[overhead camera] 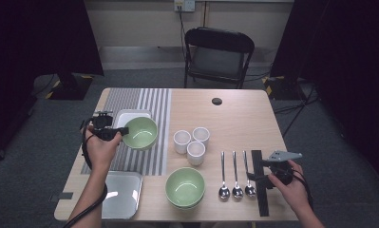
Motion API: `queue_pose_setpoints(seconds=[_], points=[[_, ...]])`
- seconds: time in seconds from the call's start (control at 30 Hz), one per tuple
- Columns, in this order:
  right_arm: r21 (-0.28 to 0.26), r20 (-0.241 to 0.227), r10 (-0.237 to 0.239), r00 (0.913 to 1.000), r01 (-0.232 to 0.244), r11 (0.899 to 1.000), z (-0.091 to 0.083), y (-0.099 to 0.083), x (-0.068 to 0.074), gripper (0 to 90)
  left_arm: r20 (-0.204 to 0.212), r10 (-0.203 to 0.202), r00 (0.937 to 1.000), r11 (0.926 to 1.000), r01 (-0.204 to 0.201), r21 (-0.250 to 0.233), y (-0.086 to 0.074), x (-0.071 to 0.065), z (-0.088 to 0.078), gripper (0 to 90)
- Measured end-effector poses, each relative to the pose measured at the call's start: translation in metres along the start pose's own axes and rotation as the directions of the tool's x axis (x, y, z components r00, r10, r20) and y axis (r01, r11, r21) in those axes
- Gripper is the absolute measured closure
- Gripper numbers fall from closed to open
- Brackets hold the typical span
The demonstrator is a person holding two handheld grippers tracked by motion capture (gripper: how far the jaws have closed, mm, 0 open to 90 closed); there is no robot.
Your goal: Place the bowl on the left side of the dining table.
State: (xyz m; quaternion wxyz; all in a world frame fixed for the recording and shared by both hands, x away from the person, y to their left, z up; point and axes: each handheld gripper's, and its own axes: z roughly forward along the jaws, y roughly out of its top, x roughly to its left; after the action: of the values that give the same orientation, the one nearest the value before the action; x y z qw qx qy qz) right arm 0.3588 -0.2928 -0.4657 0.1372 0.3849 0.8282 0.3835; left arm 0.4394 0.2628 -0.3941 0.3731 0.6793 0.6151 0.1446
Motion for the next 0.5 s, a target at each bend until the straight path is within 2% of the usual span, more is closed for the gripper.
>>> queue_pose_setpoints(seconds=[0.5], points=[[-0.007,-0.003,0.005,1.0000,-0.005,1.000,-0.001,0.000,0.000,21.2,-0.015,-0.020,0.9997,0.9997,0.021,0.009,0.007,0.013,0.007,85.3]])
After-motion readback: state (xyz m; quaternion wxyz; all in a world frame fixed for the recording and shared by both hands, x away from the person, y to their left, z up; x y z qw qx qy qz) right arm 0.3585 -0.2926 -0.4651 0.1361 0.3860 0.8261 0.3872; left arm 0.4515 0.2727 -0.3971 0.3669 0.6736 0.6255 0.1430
